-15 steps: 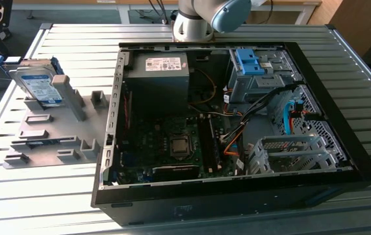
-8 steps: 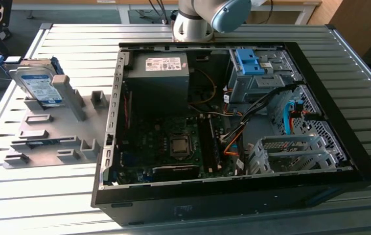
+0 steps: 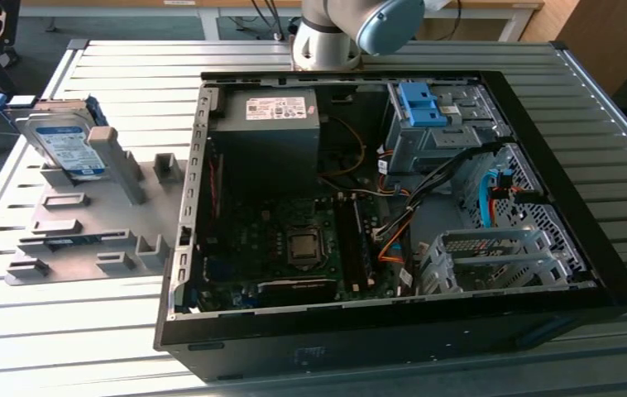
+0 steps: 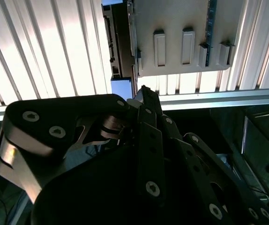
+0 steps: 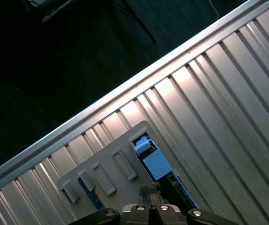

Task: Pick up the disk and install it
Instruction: 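Pick up the disk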

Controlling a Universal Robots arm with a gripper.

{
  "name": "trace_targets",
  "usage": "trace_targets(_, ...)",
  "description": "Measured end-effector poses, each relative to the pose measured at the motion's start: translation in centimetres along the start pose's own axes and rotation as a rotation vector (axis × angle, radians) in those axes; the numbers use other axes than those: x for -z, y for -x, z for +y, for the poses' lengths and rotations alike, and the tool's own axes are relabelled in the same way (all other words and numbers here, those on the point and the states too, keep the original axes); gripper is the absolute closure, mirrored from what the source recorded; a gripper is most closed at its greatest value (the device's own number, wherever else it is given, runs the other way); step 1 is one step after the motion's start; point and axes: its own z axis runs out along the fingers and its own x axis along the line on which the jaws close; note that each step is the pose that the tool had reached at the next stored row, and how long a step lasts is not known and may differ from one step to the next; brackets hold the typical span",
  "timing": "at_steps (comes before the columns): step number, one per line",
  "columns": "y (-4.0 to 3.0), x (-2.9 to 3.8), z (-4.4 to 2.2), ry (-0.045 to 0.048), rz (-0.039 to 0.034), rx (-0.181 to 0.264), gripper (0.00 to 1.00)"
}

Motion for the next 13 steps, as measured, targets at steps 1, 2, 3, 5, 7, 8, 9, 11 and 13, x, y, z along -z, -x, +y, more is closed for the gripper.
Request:
trace_targets(1,0.0,0.0,0.0,0.0,0.0,0.002,0.89)
trace_targets(2,0.0,0.0,0.0,0.0,0.0001,0.004,0.89)
trace_targets(3,0.0,0.0,0.0,-0.0001,0.0002,0.006,0.89)
trace_targets(5,0.0,0.0,0.0,-0.0002,0.0002,0.01,0.89)
trace_targets(7,0.0,0.0,0.0,-0.0002,0.0003,0.014,0.89)
trace_targets(8,0.0,0.0,0.0,-0.0002,0.0004,0.015,0.89)
trace_targets(9,0.0,0.0,0.0,-0.0002,0.0005,0.017,0.89)
trace_targets(11,0.0,0.0,0.0,-0.0003,0.0006,0.02,0.89)
trace_targets(13,0.0,0.0,0.0,-0.0003,0.0006,0.024,0.89)
